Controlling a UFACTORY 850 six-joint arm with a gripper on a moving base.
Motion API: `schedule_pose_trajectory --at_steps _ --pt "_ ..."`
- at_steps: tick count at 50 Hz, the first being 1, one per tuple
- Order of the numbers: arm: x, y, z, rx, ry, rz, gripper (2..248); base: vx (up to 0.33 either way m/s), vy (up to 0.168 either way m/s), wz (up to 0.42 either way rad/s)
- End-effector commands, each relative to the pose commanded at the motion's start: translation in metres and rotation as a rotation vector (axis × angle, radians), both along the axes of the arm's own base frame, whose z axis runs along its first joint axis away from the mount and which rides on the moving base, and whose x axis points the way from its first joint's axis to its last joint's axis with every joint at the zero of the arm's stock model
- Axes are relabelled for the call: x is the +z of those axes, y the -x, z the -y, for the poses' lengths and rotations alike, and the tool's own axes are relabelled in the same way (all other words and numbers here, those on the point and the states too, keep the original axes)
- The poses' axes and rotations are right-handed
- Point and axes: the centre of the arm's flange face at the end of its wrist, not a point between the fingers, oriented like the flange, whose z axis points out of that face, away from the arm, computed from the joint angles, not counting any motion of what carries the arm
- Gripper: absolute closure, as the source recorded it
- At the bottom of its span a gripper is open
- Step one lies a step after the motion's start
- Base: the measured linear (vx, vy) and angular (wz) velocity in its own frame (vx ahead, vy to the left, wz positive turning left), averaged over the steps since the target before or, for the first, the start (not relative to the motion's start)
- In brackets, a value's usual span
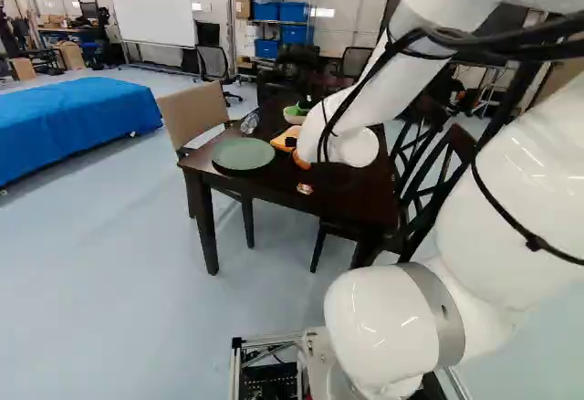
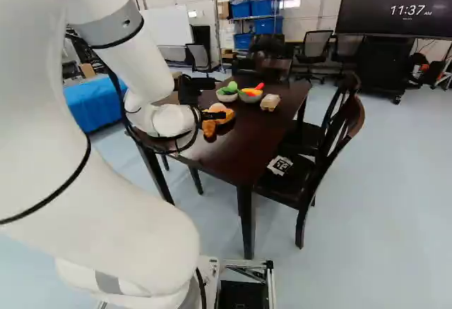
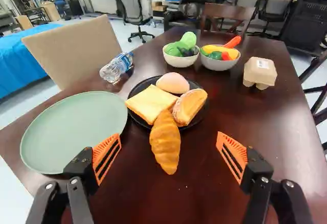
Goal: Move the croissant to the empty plate
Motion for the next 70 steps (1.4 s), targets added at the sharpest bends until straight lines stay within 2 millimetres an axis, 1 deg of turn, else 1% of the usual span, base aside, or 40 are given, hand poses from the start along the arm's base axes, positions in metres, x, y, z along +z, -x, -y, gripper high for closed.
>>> schedule_pose_trajectory --at_steps 31,48,67,70 --pt "0.021 -0.047 -0.001 -0.002 0.003 -0.101 3 0.000 0.000 0.000" --pt "0.031 -0.047 -0.001 -0.002 0.006 -0.168 3 0.000 0.000 0.000" --pt "0.043 -0.055 0.000 -0.003 0.008 -0.254 3 0.000 0.000 0.000" --pt "0.042 -0.057 0.000 -0.004 0.009 -0.277 3 0.000 0.000 0.000"
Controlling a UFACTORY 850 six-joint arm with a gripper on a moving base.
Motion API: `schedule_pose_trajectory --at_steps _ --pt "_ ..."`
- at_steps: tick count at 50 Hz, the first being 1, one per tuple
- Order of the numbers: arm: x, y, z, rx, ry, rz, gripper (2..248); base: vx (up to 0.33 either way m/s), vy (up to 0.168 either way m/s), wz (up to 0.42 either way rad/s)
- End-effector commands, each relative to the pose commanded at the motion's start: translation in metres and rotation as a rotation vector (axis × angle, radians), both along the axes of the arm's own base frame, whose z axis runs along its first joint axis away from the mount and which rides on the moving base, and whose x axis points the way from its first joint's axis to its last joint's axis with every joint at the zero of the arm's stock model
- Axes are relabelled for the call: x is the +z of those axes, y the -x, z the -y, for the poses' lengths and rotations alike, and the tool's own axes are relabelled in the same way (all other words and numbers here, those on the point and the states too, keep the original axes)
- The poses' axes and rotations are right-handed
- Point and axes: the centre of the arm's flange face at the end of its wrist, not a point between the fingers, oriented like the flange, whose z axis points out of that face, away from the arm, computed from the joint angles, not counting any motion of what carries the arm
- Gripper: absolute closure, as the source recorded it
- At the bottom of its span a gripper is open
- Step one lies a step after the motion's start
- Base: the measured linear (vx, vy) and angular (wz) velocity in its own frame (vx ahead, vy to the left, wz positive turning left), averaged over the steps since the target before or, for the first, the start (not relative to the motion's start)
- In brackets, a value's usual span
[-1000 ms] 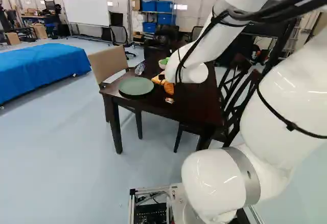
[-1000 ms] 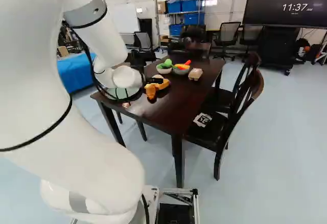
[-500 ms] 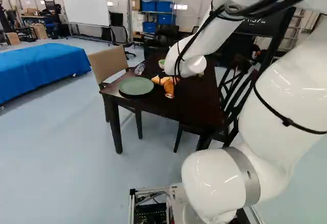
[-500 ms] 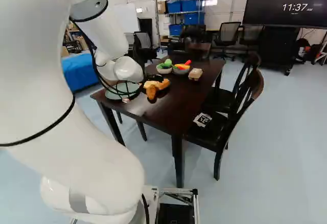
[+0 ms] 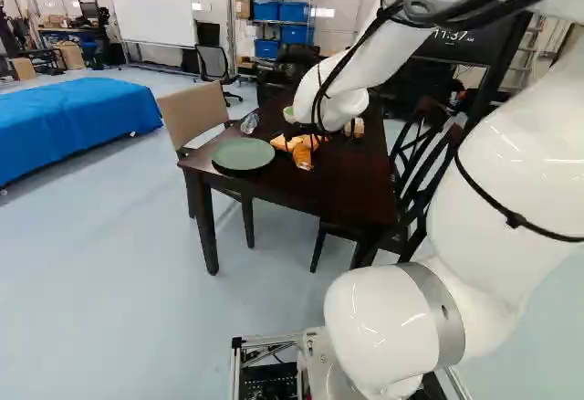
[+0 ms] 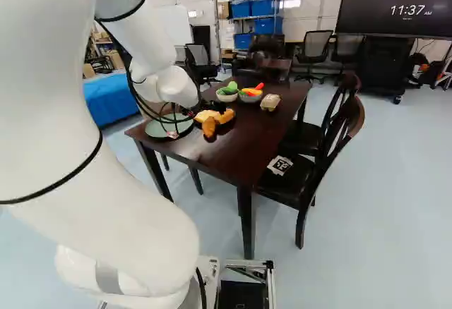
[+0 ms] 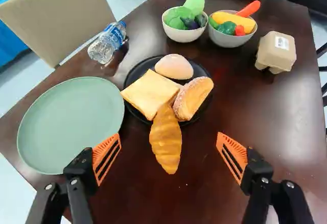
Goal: Move the croissant to the empty plate
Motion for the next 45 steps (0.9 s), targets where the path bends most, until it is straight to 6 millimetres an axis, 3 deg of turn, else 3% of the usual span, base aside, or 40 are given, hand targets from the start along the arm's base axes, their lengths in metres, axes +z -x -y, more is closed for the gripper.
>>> schedule_pose_trajectory --at_steps 45 --pt "-0.018 -0.035 -0.007 0.013 0.012 -0.325 3 0.000 0.000 0.000"
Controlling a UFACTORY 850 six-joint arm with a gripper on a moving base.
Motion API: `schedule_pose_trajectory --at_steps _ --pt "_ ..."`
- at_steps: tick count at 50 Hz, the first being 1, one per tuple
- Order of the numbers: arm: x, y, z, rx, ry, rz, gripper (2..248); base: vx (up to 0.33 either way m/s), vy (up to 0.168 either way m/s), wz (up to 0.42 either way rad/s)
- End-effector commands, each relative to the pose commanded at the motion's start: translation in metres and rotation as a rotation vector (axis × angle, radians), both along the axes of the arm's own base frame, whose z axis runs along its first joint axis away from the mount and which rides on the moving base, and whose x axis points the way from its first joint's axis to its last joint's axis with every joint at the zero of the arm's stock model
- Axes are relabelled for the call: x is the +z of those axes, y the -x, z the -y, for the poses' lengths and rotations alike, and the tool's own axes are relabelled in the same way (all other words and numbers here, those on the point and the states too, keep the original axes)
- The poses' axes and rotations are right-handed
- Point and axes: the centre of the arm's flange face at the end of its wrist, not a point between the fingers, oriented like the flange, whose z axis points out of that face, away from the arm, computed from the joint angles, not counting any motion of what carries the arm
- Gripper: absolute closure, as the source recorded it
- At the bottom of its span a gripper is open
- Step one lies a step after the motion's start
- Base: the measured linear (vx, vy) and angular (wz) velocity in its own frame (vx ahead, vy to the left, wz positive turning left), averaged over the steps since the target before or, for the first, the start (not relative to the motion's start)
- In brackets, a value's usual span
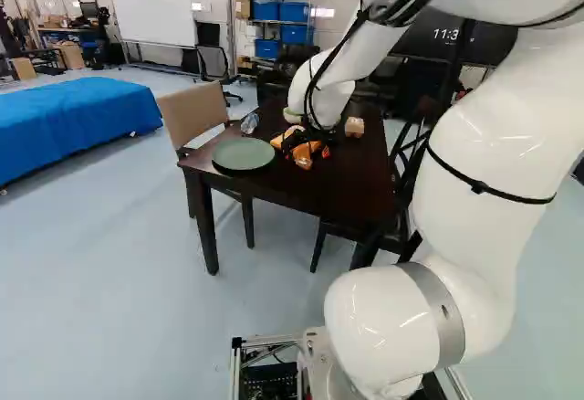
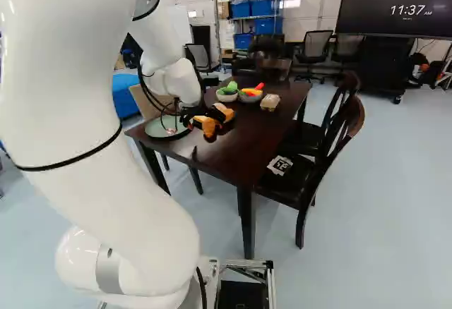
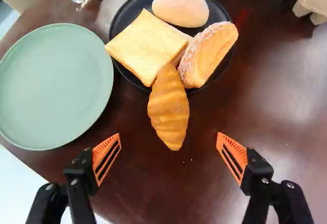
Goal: Move the croissant to the empty plate
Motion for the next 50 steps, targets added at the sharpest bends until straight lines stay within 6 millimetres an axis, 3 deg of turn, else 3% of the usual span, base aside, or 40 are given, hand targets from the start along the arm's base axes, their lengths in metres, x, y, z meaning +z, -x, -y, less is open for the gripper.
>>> schedule_pose_trajectory --at_steps 27,50 --pt "-0.001 -0.033 -0.002 0.001 0.000 -0.001 3 0.000 0.000 0.000" --pt "-0.001 -0.034 -0.002 0.001 0.000 -0.001 3 0.000 0.000 0.000"
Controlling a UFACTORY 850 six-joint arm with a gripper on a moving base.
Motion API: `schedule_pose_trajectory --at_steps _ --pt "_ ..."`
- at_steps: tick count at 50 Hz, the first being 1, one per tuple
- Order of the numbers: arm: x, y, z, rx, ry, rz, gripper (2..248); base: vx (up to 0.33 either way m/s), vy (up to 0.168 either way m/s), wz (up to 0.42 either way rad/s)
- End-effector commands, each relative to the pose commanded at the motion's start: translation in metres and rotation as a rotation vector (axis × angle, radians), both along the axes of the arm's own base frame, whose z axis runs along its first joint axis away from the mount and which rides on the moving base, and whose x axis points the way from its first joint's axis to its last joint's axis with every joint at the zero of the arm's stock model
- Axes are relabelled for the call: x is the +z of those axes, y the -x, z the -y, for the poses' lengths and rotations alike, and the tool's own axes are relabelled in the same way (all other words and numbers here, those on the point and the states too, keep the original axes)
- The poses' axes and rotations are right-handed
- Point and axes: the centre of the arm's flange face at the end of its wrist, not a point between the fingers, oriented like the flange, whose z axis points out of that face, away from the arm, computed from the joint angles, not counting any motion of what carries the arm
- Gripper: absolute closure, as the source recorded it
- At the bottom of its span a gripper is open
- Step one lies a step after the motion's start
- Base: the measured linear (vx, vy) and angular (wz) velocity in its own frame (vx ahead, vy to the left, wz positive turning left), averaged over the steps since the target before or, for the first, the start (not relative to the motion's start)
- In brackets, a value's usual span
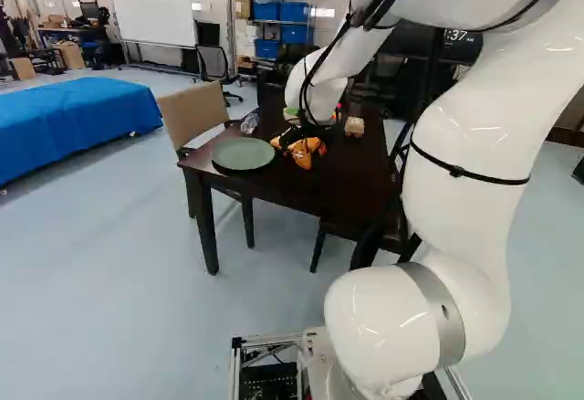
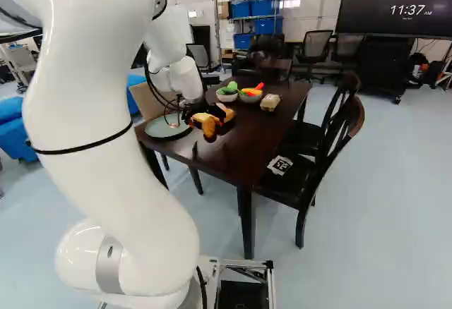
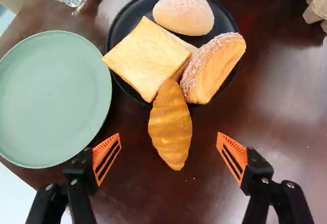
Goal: Move the croissant to the empty plate
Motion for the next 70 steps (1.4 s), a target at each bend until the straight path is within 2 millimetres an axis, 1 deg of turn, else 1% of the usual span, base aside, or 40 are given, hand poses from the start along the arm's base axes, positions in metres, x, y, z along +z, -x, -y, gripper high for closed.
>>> schedule_pose_trajectory --at_steps 12,19,61,70 --pt "-0.0003 -0.0001 0.0000 0.000 0.000 0.000 3 0.000 0.000 0.000" --pt "-0.0061 -0.0022 -0.0001 0.000 0.001 -0.011 3 0.000 0.000 0.000" --pt "-0.0061 -0.0022 -0.0001 0.000 0.001 -0.011 3 0.000 0.000 0.000" --pt "-0.0062 -0.0053 -0.0001 0.000 0.000 -0.010 3 0.000 0.000 0.000"
